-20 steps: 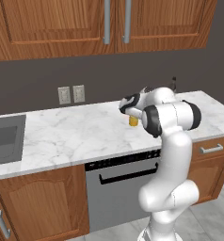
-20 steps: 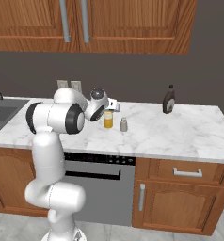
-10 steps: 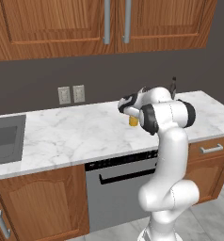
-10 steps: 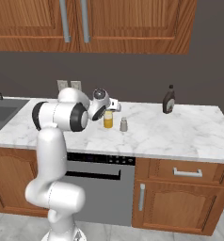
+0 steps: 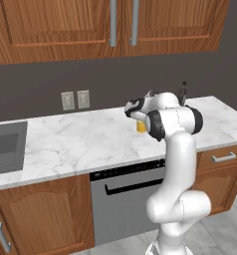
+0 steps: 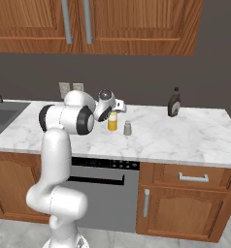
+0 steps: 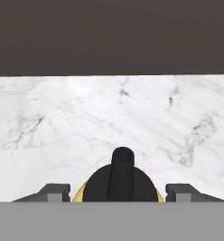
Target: Pick the shaker and mustard from the counter and place them in the cabinet.
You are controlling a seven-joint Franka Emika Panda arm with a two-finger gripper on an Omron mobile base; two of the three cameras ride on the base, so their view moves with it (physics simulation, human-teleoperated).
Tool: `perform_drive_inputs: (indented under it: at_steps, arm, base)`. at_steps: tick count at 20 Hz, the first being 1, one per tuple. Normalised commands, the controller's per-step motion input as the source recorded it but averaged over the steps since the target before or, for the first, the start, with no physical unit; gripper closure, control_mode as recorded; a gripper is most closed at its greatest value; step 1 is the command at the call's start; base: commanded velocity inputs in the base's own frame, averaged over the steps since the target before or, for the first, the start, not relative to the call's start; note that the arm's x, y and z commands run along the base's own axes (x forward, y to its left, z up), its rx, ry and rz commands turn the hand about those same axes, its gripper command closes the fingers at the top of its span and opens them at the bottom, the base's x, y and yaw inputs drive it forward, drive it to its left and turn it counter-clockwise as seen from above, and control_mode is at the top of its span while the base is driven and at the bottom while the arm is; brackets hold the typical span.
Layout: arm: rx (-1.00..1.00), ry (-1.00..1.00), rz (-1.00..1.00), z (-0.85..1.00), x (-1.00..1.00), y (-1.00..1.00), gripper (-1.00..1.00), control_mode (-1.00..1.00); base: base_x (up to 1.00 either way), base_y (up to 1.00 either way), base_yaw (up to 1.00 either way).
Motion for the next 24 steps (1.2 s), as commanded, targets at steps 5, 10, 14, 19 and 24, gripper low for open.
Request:
perform_drive_inputs:
  at_steps: [5, 10, 14, 19, 24]
  arm:
    - [0.00, 0.00, 0.00, -0.06, 0.08, -0.02, 1.00, -1.00]
    - [-0.01, -0.05, 0.00, 0.21, -0.14, 0.01, 1.00, -1.00]
    - [-0.03, -0.13, 0.00, 0.58, -0.56, 0.09, 1.00, -1.00]
    - [0.00, -0.12, 0.00, 0.53, -0.77, 0.09, 1.00, -1.00]
    - [0.00, -0.13, 0.01, 0.46, -1.00, 0.06, 1.00, -1.00]
  base:
    - [0.00, 0.00, 0.00]
    - [0.00, 0.00, 0.00]
    - [0.00, 0.00, 0.00]
    - [0.00, 0.00, 0.00]
    - [0.00, 0.00, 0.00]
